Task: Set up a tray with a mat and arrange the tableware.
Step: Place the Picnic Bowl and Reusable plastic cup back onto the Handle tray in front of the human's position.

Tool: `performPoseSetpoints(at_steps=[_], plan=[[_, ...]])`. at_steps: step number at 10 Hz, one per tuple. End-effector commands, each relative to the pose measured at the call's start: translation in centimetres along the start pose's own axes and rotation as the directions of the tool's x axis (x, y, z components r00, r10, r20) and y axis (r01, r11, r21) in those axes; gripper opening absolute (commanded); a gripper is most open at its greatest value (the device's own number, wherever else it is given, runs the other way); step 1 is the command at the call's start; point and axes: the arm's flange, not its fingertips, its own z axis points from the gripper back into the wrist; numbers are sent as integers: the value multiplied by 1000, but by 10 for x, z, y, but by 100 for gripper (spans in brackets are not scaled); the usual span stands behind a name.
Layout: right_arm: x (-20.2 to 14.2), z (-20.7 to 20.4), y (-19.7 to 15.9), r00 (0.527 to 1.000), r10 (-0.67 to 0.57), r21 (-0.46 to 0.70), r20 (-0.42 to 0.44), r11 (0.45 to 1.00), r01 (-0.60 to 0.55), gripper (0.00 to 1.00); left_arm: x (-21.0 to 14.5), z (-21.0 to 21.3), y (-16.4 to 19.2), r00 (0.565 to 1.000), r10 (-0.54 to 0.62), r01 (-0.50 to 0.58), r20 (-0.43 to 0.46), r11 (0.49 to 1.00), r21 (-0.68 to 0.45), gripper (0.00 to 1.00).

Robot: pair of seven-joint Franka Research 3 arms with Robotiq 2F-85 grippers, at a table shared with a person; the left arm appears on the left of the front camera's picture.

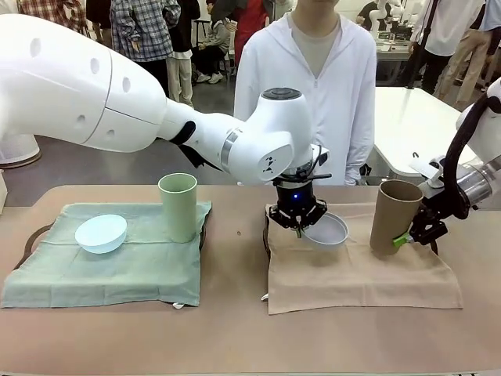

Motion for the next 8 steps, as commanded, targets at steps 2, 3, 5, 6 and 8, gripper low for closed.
performPoseSetpoints(at_steps=[2,3,5,6,8], plan=[[-9,-6,-6,999,31,-26,31,999,-30,80,1,-17,2,1000,-8,9,14,1000,-28,4],[-11,-8,-8,999,33,-24,33,999,-32,80,3,-20,3,1000,-7,7,10,999,-38,4],[-16,-10,-9,999,30,-24,32,999,-29,80,3,-21,3,1000,0,0,8,999,-40,4],[-17,-10,-8,999,32,-17,29,999,-31,80,1,-22,2,1000,2,-2,3,999,-36,4],[-14,-6,-8,999,38,-23,22,999,-38,100,2,-18,3,1000,4,-4,-4,999,-39,64]])
